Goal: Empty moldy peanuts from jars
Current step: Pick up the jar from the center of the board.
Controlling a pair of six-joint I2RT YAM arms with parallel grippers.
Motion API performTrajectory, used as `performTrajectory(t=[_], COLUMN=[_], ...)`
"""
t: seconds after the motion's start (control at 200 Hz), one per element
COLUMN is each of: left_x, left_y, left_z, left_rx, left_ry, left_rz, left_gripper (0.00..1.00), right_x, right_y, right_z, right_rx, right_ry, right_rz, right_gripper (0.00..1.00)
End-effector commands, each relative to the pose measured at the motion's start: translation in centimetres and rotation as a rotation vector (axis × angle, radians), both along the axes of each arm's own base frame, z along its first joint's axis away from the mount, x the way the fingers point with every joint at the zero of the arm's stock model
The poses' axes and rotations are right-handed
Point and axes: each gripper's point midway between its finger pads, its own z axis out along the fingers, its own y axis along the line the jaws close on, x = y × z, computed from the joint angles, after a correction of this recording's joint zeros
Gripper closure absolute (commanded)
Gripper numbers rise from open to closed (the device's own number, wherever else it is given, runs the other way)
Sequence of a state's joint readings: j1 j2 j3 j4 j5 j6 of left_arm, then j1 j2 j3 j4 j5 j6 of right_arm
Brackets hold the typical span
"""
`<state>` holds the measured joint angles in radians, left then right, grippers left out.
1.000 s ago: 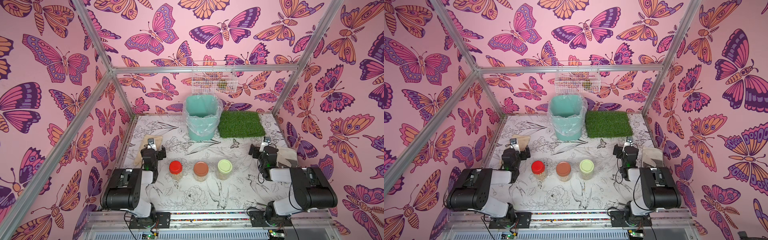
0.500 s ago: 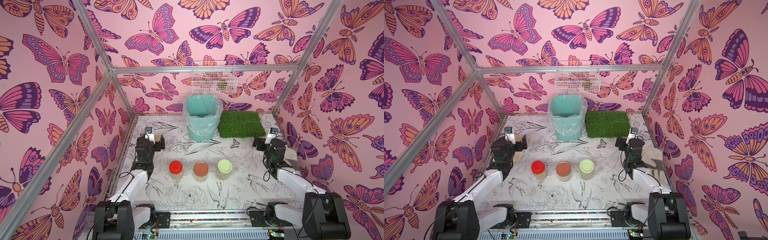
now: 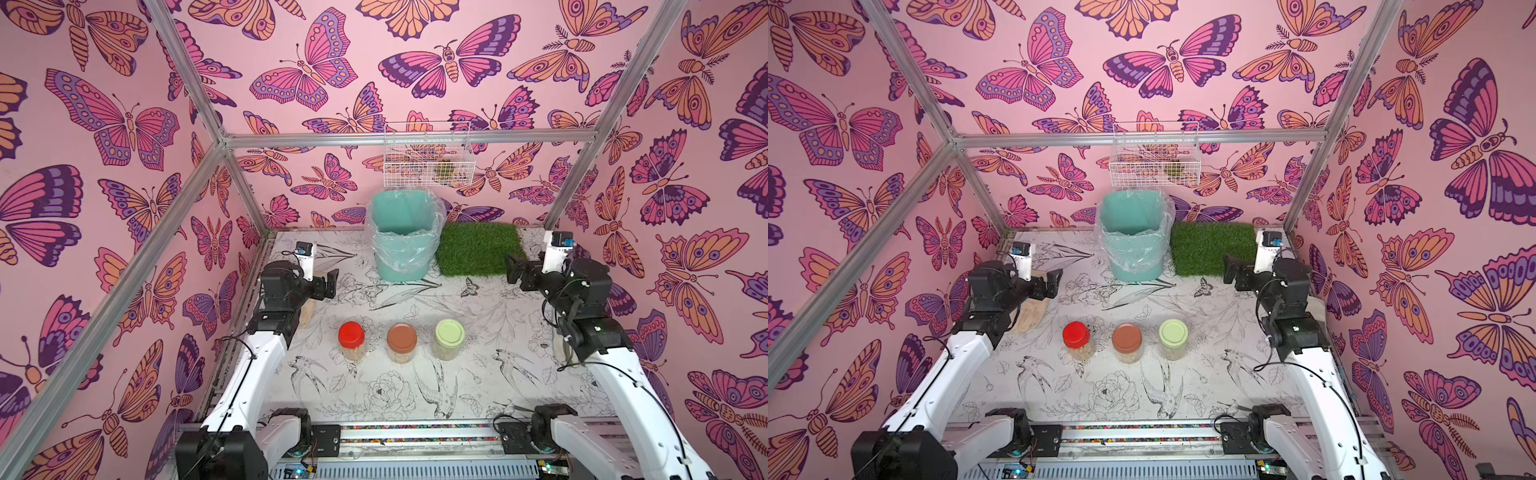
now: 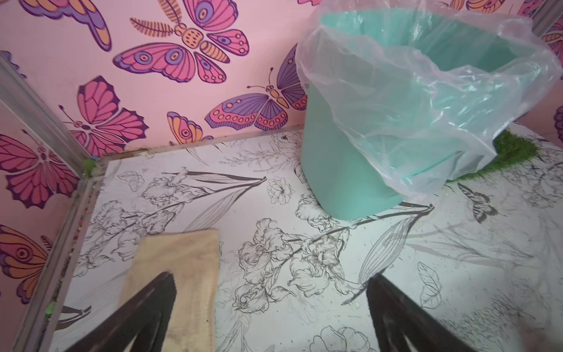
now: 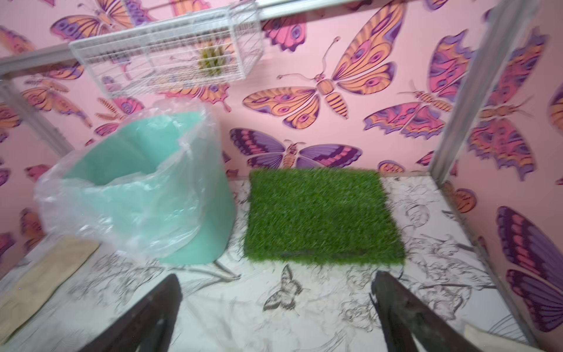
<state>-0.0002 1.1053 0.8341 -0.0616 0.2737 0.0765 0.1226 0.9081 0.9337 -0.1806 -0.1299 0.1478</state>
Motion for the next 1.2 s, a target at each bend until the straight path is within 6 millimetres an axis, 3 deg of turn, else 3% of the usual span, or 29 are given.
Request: performTrajectory(t=[0.0, 0.19, 0.391, 0.776, 0.801, 0.901, 0.936, 1.192], left_x=[-0.8, -0.4, 0.0, 0.9, 1.2, 1.3, 1.4, 1.3], left_y=[-1.1, -1.3, 0.0, 4.4, 4.8, 6.1, 6.5, 9.0], left_z=[-1.6, -3.1, -5.2, -6.6, -7.9, -8.8, -9.0, -10.2], left_rx=[-0.067, -0.086, -0.093, -0.122, -0.125, -0.124, -0.127, -0.127], left_ry=[0.115, 0.166, 0.222, 0.264, 0.301, 0.322, 0.328, 0.36], left_rz=[-0.051, -0.069, -0.018, 0.174, 0.188, 0.237, 0.254, 0.356], left_gripper=[0.01, 0.01, 0.01, 0.01, 0.01, 0.01, 0.0, 0.01], right_x=[-3.1, -6.0, -8.6, -11.7, -11.8, -12.4, -12.4, -12.7], right_y=[4.4, 10.6, 17.2, 29.0, 29.7, 32.4, 33.7, 38.0], right_z=[-1.6, -1.0, -1.3, -4.8, -5.1, -6.0, -7.4, -10.8], right_rx=[-0.037, -0.11, -0.195, -0.346, -0.354, -0.382, -0.409, -0.514], right_ry=[0.148, 0.217, 0.274, 0.358, 0.365, 0.377, 0.4, 0.456], right_rz=[0.198, 0.415, 0.627, 0.883, 0.892, 0.931, 0.944, 0.964], right_gripper=[0.01, 0.0, 0.0, 0.01, 0.01, 0.02, 0.02, 0.02])
